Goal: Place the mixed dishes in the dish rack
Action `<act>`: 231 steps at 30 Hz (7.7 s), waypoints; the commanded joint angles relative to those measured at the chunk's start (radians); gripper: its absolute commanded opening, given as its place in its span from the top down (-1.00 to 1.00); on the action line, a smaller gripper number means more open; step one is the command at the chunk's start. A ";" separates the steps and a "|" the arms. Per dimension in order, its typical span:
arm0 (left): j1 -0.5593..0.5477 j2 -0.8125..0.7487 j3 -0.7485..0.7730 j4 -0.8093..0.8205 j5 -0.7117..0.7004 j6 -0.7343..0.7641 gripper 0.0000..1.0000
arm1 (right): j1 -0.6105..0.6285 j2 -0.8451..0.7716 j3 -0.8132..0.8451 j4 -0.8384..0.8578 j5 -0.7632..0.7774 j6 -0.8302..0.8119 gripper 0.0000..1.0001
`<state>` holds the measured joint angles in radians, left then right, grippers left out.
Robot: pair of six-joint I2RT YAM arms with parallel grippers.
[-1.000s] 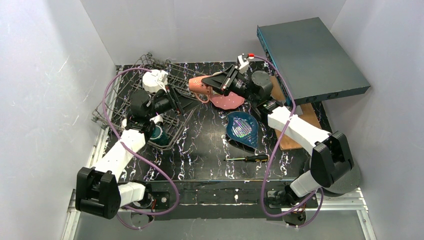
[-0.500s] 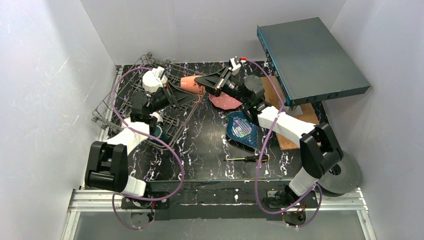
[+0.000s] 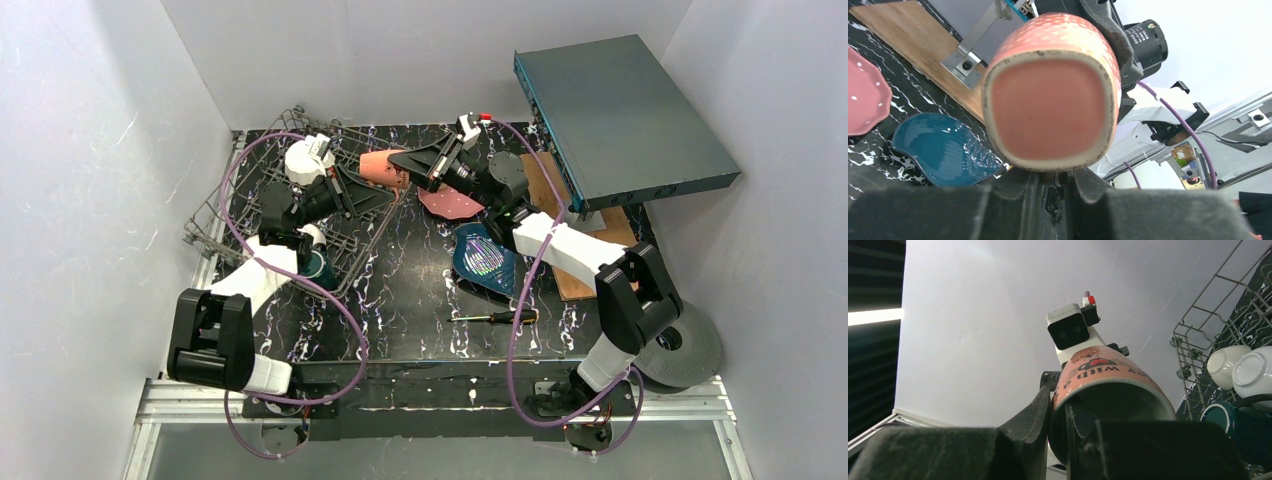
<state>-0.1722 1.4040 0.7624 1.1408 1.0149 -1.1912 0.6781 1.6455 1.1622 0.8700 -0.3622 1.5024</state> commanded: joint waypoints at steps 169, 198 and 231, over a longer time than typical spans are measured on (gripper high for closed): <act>-0.175 -0.210 0.298 -1.356 -1.135 1.034 -0.90 | -0.092 0.590 1.013 -1.356 0.904 -1.218 -0.74; -0.176 -0.110 0.313 -1.367 -1.132 1.017 -0.89 | -0.137 0.648 0.982 -1.353 0.734 -1.194 0.97; -0.273 -0.457 -0.073 -0.770 -0.475 -0.002 -0.96 | -0.135 -0.289 -0.019 -0.435 -0.097 -0.500 0.97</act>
<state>-0.4480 0.9375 0.7464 0.0254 0.3347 -0.9581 0.5442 1.4288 1.1900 0.0326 -0.3344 0.6762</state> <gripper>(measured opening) 0.980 0.142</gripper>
